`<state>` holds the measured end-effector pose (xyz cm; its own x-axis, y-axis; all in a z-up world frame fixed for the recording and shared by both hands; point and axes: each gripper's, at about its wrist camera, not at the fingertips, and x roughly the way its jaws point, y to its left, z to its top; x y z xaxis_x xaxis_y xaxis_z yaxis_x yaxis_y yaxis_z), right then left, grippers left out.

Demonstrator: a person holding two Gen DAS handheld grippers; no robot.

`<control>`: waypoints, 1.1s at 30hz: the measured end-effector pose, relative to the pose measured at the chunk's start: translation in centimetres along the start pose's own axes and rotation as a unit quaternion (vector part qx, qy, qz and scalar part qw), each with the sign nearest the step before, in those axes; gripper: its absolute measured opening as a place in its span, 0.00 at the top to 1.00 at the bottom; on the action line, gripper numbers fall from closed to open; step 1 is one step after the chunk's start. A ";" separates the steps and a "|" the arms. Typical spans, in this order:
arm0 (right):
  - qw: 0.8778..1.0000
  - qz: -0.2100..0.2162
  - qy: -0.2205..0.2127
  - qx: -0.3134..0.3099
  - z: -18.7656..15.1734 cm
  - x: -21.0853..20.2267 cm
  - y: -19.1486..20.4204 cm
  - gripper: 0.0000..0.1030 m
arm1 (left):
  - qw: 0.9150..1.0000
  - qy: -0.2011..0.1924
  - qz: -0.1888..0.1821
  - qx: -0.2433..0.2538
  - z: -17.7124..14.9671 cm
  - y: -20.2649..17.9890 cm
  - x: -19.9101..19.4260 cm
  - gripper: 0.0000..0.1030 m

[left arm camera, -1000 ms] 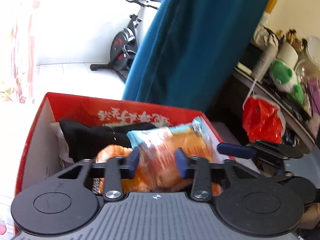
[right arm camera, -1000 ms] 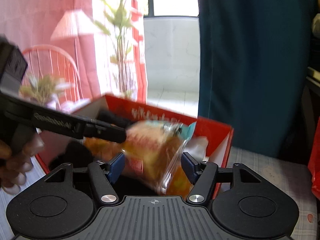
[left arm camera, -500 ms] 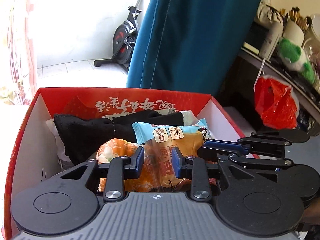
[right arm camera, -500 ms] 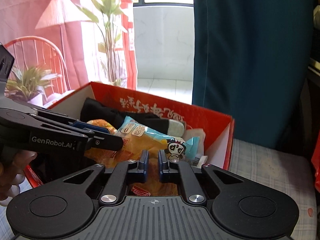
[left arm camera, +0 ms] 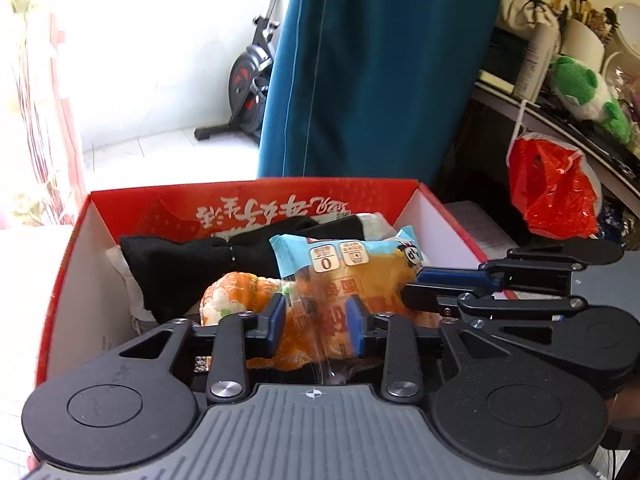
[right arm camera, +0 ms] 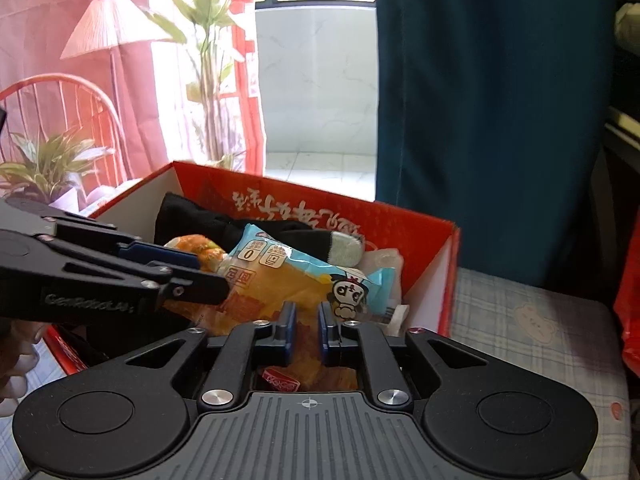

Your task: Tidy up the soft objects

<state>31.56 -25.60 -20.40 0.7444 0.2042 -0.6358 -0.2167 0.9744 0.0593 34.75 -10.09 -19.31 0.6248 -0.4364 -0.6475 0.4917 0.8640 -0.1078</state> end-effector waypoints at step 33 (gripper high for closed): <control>0.986 -0.058 -0.149 0.047 -1.2 -17.6 5.3 0.00 | 0.972 -0.146 0.183 0.027 -3.7 -3.0 -19.4 0.00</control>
<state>16.52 -24.17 -9.84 0.9161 0.0962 -0.3891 -0.0708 0.9943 0.0792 18.92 -3.27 -9.17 0.9050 -0.1624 -0.3932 0.2309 0.9638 0.1335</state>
